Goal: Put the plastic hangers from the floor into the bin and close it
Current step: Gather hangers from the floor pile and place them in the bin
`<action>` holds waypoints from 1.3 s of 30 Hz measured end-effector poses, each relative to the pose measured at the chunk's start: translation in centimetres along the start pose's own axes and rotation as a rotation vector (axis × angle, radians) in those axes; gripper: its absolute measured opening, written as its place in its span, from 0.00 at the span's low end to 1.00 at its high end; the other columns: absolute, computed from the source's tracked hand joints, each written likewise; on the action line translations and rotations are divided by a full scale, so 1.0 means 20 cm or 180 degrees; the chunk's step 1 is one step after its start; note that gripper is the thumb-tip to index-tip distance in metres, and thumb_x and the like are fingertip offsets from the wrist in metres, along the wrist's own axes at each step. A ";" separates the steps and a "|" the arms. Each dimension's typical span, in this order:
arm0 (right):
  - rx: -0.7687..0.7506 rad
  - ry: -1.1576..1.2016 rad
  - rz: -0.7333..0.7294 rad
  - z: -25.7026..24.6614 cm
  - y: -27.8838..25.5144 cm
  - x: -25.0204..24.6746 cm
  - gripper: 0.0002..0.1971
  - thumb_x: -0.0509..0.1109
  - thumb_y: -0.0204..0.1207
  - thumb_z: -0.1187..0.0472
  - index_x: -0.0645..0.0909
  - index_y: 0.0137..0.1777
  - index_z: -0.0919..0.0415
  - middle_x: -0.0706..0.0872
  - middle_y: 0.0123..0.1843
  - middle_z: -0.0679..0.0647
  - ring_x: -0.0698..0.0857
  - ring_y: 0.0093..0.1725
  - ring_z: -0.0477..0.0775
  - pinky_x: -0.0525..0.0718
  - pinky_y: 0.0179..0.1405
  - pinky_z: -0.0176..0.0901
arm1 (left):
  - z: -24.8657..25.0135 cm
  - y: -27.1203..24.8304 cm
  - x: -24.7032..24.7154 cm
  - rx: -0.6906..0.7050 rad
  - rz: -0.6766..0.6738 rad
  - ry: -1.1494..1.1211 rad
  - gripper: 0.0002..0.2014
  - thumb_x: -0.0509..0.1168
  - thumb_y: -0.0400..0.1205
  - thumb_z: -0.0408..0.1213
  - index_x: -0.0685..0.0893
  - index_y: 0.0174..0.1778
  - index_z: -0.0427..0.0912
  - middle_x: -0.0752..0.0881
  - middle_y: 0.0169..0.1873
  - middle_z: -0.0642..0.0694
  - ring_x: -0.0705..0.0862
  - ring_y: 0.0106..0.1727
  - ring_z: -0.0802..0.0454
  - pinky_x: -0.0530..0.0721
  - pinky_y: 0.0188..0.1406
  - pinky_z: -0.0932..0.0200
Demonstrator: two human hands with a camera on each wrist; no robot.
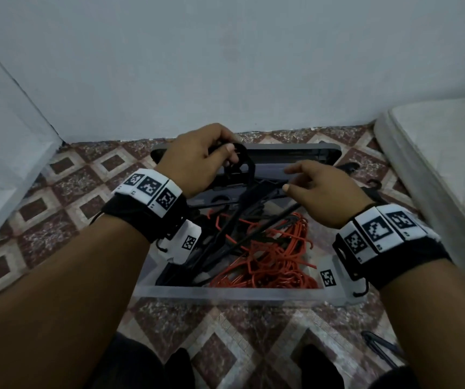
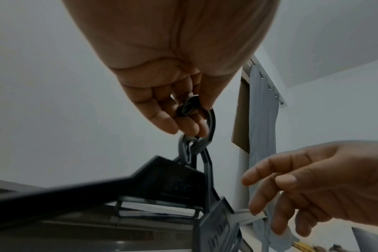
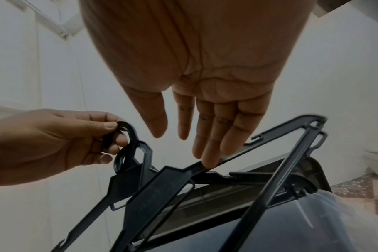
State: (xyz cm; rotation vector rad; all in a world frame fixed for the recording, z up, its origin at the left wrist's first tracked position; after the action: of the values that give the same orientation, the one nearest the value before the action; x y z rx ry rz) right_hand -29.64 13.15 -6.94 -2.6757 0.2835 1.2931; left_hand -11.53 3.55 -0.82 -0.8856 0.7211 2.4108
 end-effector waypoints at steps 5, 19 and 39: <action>0.0029 -0.0286 0.0336 0.04 0.01 -0.07 0.17 0.72 0.79 0.50 0.79 0.67 0.46 0.84 0.52 0.43 0.84 0.51 0.47 0.79 0.47 0.38 | 0.01 0.02 0.02 -0.0059 -0.0022 -0.0582 0.07 0.62 0.87 0.35 0.84 0.55 0.44 0.91 0.42 0.52 0.90 0.44 0.56 0.88 0.52 0.54; -0.0519 0.0280 0.0349 -0.18 -0.04 0.02 0.14 0.66 0.81 0.45 0.82 0.62 0.48 0.88 0.52 0.45 0.86 0.49 0.46 0.86 0.50 0.48 | 0.25 -0.01 0.05 0.0392 0.0048 -0.0666 0.07 0.63 0.86 0.37 0.86 0.55 0.47 0.90 0.44 0.56 0.88 0.47 0.62 0.84 0.47 0.68; -0.0354 0.0245 0.1000 -0.10 -0.03 -0.20 0.14 0.69 0.79 0.65 0.87 0.56 0.45 0.89 0.49 0.41 0.85 0.41 0.34 0.72 0.35 0.15 | 0.16 0.00 0.20 0.0481 -0.0396 0.0698 0.07 0.66 0.83 0.46 0.88 0.54 0.58 0.89 0.45 0.58 0.85 0.44 0.60 0.81 0.48 0.61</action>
State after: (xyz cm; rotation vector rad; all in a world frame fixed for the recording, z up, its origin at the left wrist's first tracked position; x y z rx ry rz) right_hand -30.38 13.67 -2.45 -2.8654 0.6854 1.3209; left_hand -15.70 6.53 -1.54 -1.1083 0.8882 2.1411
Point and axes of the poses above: each hand's wrist, its own y-axis towards the middle knuckle, its own x-axis out of the palm, z = x × y, the point moved 10 cm from there along y, towards the middle knuckle
